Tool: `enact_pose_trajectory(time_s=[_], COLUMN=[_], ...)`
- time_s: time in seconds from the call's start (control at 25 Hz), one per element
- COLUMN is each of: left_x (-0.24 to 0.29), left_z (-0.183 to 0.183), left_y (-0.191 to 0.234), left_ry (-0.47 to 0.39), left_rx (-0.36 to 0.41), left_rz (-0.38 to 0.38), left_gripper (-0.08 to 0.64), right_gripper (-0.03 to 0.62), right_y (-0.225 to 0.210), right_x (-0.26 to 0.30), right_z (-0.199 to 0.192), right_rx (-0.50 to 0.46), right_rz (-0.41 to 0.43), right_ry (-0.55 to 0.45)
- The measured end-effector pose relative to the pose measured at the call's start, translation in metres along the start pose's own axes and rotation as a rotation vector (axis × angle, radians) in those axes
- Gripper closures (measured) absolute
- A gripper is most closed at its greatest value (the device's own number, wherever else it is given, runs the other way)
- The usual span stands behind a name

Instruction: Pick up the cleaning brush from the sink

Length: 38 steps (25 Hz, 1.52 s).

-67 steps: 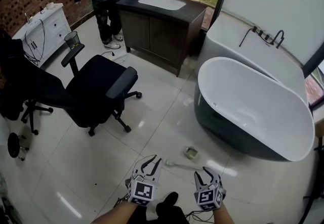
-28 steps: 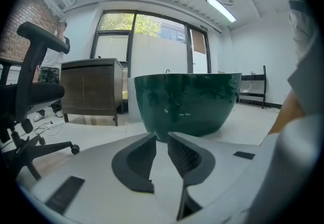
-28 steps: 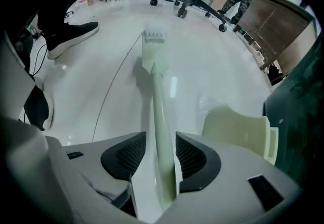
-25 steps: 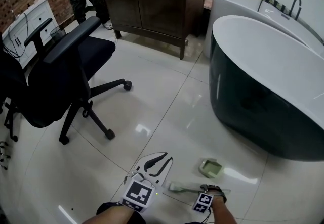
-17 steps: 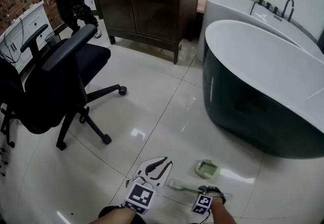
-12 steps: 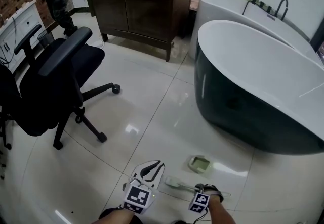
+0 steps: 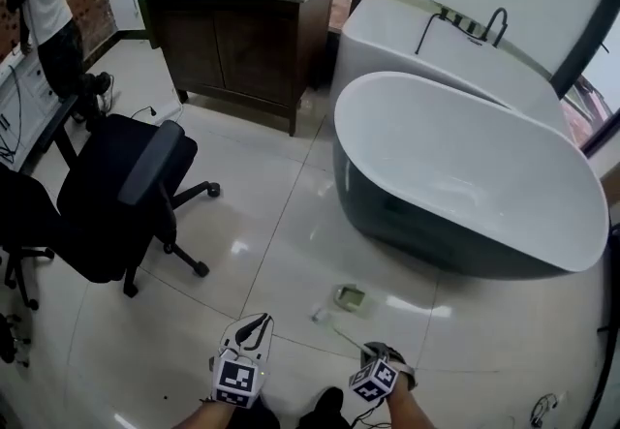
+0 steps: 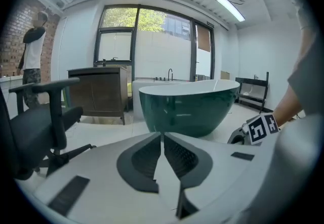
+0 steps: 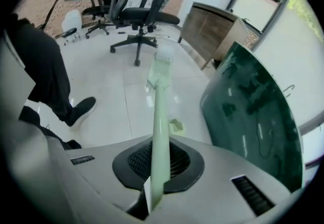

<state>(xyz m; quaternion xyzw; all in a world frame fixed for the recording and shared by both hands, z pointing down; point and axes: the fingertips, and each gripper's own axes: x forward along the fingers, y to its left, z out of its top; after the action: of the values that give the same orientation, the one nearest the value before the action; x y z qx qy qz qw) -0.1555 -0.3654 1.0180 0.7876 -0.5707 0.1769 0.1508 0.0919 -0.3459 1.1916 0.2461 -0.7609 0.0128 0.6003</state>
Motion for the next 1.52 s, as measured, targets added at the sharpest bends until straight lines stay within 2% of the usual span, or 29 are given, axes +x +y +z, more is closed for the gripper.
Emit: enact_pose_trajectory(time_s=[0.12,0.24,0.32,0.4,0.52,0.72,0.88,1.0,1.08,1.16,1.28,1.4,1.52], left_x=[-0.097,-0.181,-0.224,-0.267,-0.341,-0.44,-0.498,-0.53,-0.545,-0.556,-0.573,-0.587,-0.593], left_z=[0.165,0.34,0.43,0.496,0.58,0.709,0.78,0.809,0.819,0.824,0.832,0.838,0.842], left_y=[0.005,0.004,-0.009,-0.026,-0.041,-0.077,-0.117,-0.154,-0.178,-0.199,-0.229,-0.254,-0.293], left_ry=[-0.027,-0.033,-0.051,-0.079,-0.102,-0.201,-0.284,-0.333,-0.351,-0.362,-0.358,-0.373,-0.382], left_rx=[-0.005,-0.001,0.004,0.005,0.017,0.07,0.122,0.104,0.078,0.057,0.077,0.092,0.111], left_rz=[-0.004,-0.029,-0.049,-0.066,-0.068,-0.087,-0.165,-0.216,-0.236,-0.254,-0.256,-0.256,-0.287], left_gripper=[0.532,0.531,0.531,0.531,0.531,0.532,0.531,0.532,0.531,0.531,0.531,0.532,0.532], right_gripper=[0.589,0.589,0.589,0.589,0.589,0.589,0.589,0.589,0.589,0.589,0.589,0.589,0.589], right_y=[-0.039,-0.102,-0.143,-0.168,-0.183,-0.192,-0.193,-0.194,-0.199,-0.207,-0.217,-0.226,-0.235], right_x=[-0.185,-0.371,-0.472,-0.562,-0.691,-0.874,-0.986,-1.056,-1.091,-1.129,-1.179,-1.221,-1.253], right_z=[0.057,0.123,0.149,0.162,0.179,0.173,0.178,0.176,0.171,0.17,0.164,0.154,0.132], right_rx=[0.07,0.129,0.169,0.207,0.273,0.424,0.581,0.713,0.769,0.792,0.792,0.789,0.791], right_rz=[-0.039,-0.074,-0.121,-0.173,-0.241,-0.4,-0.522,-0.573,-0.597,-0.593,-0.576,-0.577,-0.615], right_ry=[-0.016,-0.034,-0.063,-0.097,-0.163,-0.323,-0.5,-0.643,-0.762,-0.876,-1.006,-1.108,-1.173])
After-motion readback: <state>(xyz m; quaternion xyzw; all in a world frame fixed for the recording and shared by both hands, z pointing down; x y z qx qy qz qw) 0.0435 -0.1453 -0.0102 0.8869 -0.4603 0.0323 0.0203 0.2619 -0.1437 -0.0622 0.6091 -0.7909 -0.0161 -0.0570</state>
